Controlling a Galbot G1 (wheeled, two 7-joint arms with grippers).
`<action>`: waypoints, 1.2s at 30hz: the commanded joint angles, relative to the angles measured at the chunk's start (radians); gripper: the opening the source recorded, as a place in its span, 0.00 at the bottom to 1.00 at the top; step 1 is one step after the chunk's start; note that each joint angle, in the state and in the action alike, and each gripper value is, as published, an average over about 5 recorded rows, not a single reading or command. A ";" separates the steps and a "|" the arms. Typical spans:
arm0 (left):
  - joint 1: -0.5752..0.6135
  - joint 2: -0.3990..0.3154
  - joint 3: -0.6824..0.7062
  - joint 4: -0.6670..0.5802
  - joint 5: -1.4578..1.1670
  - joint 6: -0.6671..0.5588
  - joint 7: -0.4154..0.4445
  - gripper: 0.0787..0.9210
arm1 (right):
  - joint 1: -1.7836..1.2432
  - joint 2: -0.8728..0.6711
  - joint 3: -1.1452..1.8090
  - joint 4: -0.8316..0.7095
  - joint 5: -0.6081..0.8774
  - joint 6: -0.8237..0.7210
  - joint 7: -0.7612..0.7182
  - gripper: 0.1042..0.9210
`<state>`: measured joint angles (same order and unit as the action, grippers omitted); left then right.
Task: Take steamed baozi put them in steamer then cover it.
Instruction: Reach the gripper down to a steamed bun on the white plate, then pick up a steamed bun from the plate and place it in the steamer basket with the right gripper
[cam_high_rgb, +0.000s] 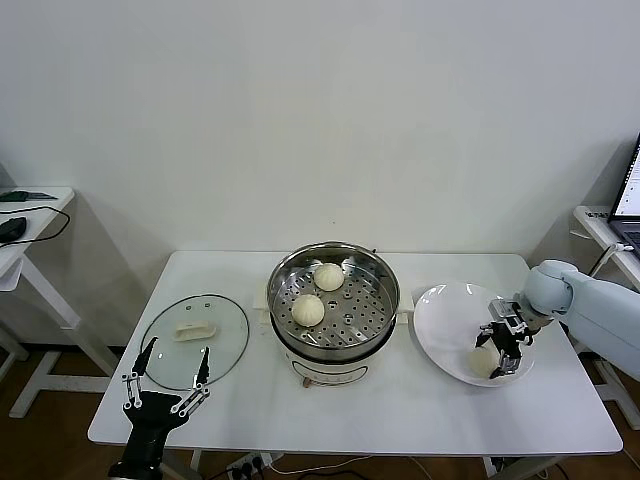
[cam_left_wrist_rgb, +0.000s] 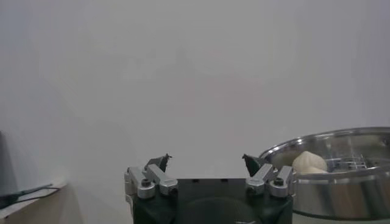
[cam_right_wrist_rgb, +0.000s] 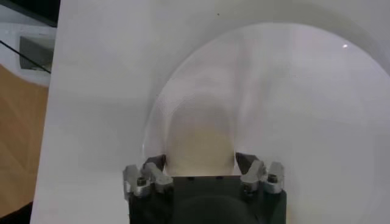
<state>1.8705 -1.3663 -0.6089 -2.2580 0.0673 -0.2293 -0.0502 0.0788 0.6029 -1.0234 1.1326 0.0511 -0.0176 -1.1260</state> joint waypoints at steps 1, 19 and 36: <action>0.000 0.001 0.000 0.002 0.000 -0.001 -0.001 0.88 | 0.016 0.004 -0.007 0.005 0.003 0.002 -0.003 0.72; -0.003 0.013 0.006 -0.004 0.000 0.002 -0.003 0.88 | 0.589 0.206 -0.142 0.164 -0.080 0.445 -0.096 0.70; 0.000 0.014 0.014 -0.004 -0.003 0.003 -0.008 0.88 | 0.610 0.447 -0.240 0.389 -0.186 0.622 -0.040 0.70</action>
<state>1.8706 -1.3523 -0.5995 -2.2618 0.0647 -0.2296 -0.0578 0.6545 0.9527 -1.2237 1.4210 -0.0609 0.4929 -1.1759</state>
